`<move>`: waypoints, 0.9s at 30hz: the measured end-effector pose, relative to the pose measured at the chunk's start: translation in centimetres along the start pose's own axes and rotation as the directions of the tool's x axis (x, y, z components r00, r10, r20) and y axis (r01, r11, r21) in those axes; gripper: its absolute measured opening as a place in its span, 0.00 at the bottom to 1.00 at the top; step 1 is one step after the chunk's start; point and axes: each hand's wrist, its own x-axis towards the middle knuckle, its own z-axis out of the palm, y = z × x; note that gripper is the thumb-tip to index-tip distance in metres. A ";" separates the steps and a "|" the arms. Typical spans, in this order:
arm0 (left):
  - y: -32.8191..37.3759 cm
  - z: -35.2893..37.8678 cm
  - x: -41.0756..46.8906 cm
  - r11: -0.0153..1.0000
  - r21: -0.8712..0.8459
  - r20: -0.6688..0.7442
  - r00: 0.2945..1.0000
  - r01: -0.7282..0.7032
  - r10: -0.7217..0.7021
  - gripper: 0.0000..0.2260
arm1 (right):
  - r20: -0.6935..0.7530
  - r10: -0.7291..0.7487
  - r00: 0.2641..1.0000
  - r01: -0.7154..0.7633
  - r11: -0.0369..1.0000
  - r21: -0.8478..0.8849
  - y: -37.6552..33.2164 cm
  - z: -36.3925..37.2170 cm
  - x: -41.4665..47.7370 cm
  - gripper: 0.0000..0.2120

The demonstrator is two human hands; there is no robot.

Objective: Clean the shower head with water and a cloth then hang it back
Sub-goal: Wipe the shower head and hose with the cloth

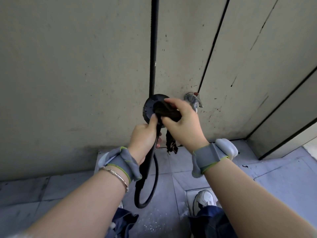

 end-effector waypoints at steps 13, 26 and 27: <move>-0.2 -0.7 -0.2 0.734 0.548 0.094 0.901 -0.401 0.423 0.17 | 0.052 -0.167 0.985 0.172 0.977 -0.128 -0.3 0.2 -0.6 0.22; -0.3 -0.6 0.2 0.652 0.617 0.168 0.883 -0.441 0.439 0.20 | -0.052 -0.084 0.995 0.079 0.992 -0.096 0.6 0.0 0.4 0.22; -0.4 -0.4 0.0 0.643 0.614 0.193 0.877 -0.458 0.440 0.21 | -0.134 0.041 0.990 -0.044 0.999 -0.020 1.1 -0.7 1.1 0.21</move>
